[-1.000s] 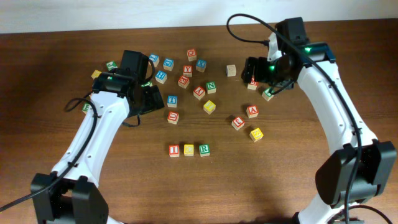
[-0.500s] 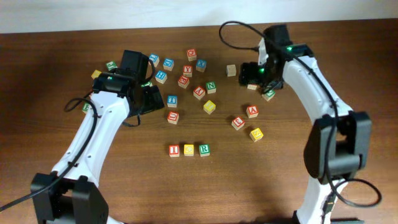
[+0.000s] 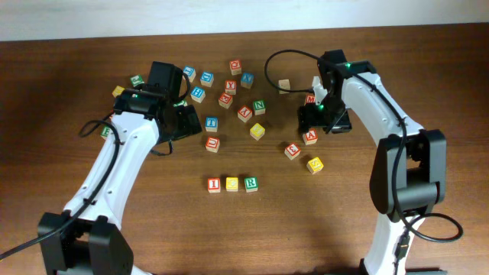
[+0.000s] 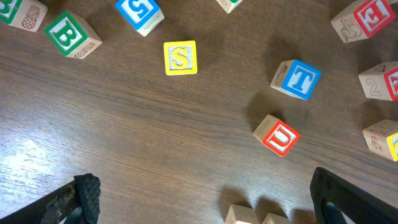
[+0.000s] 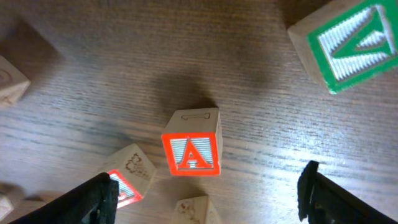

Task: Spell out ICRA
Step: 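Move the right gripper down over the red A block, then close the right gripper on the red A block and lift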

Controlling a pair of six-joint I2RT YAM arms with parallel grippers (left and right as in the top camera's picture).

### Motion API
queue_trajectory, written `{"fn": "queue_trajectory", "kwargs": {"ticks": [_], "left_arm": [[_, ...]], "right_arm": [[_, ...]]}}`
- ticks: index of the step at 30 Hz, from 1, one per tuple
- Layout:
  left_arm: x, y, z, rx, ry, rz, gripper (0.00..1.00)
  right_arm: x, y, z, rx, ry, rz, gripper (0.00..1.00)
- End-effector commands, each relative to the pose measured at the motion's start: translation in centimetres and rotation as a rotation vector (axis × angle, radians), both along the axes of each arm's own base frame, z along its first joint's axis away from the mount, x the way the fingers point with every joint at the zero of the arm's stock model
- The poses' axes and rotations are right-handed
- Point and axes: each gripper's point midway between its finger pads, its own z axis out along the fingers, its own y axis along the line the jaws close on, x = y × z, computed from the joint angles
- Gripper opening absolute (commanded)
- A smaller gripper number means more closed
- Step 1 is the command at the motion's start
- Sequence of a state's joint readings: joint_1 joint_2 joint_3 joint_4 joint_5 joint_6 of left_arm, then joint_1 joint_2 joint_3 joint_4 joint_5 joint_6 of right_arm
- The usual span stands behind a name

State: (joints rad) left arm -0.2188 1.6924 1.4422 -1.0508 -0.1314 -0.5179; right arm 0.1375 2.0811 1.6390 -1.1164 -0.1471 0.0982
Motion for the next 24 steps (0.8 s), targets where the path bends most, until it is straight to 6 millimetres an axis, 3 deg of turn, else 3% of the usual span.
{"fn": "queue_trajectory", "kwargs": {"ticks": [1, 4, 12, 16, 19, 24], "left_arm": [[0.3, 0.0, 0.7, -0.004, -0.023, 0.012, 0.99], [0.3, 0.0, 0.7, -0.004, -0.023, 0.012, 0.99], [0.3, 0.0, 0.7, -0.004, -0.023, 0.012, 0.99], [0.3, 0.0, 0.7, -0.005, -0.023, 0.012, 0.99], [0.3, 0.0, 0.7, -0.004, -0.023, 0.012, 0.99], [0.3, 0.0, 0.7, -0.004, -0.023, 0.012, 0.99]], "right_arm": [[-0.2, 0.0, -1.2, -0.013, -0.005, 0.023, 0.77], [0.0, 0.1, -1.6, -0.011, -0.017, 0.019, 0.63], [-0.3, 0.3, -3.5, -0.009, -0.031, 0.029, 0.61], [0.2, 0.4, -3.6, -0.08, -0.065, 0.06, 0.52], [0.2, 0.7, -3.6, -0.09, -0.07, 0.063, 0.38], [0.2, 0.7, -3.6, -0.09, -0.07, 0.06, 0.36]]}}
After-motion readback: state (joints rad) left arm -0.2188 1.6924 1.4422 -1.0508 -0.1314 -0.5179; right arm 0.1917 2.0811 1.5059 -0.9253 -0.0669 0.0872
